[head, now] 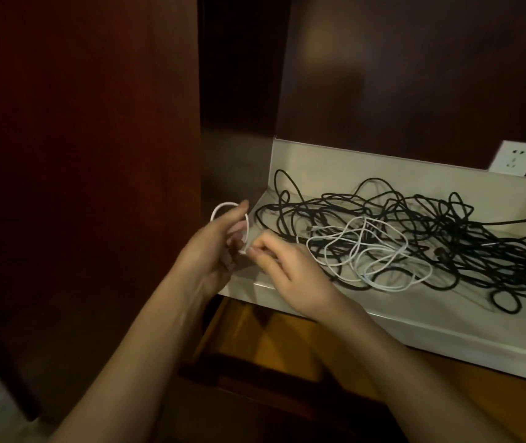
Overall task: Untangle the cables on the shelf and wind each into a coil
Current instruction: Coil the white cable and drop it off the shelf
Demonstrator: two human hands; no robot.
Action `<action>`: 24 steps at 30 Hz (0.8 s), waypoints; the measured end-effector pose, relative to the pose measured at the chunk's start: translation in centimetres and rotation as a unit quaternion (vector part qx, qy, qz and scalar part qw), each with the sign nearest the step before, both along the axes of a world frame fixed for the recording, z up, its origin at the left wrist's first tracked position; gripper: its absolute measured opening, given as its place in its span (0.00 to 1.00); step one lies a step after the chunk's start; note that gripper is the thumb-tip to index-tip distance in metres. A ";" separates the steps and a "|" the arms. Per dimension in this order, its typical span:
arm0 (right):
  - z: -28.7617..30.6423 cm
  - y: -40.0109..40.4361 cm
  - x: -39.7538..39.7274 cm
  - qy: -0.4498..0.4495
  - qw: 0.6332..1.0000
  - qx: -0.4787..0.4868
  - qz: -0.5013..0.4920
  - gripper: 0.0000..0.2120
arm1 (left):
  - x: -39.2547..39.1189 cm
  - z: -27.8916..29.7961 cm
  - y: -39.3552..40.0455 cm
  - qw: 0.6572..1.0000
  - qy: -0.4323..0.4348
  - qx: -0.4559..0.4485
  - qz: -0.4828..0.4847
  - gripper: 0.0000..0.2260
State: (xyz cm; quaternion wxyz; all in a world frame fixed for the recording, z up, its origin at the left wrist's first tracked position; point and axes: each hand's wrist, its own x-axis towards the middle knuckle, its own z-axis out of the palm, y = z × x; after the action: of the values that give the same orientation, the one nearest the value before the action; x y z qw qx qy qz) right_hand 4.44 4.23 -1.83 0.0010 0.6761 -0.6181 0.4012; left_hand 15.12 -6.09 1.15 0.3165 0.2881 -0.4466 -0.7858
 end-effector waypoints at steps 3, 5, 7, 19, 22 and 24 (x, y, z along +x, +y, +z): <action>-0.5 1.0 -0.6 0.021 1.000 0.006 0.013 0.06 | -0.9 -0.5 0.4 0.997 0.036 0.058 0.030 0.08; -1.0 1.5 -1.1 0.033 0.999 0.012 0.011 0.03 | -1.1 -0.3 0.8 0.995 0.069 0.075 0.010 0.10; -1.3 2.0 -1.5 0.032 0.999 0.024 0.005 0.04 | -1.2 0.0 1.1 0.986 0.124 0.107 -0.019 0.13; -0.8 5.3 -3.1 0.121 0.991 0.039 0.028 0.11 | -4.4 -0.5 2.9 0.961 0.091 -0.181 0.190 0.12; -0.6 5.9 -4.0 0.164 0.986 0.034 0.008 0.15 | -5.0 -0.9 3.6 0.889 0.043 -0.397 0.226 0.12; -0.1 6.3 -4.3 0.167 0.986 0.014 0.014 0.13 | -5.0 -1.2 4.1 0.844 -0.020 -0.507 0.173 0.17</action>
State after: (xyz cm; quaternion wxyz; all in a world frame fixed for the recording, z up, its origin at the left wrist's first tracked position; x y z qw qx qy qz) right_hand 0.14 10.51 -1.95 0.0892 0.7423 -0.6049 0.2740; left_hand 10.13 -2.00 -0.06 0.5406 0.1758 -0.7317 -0.3761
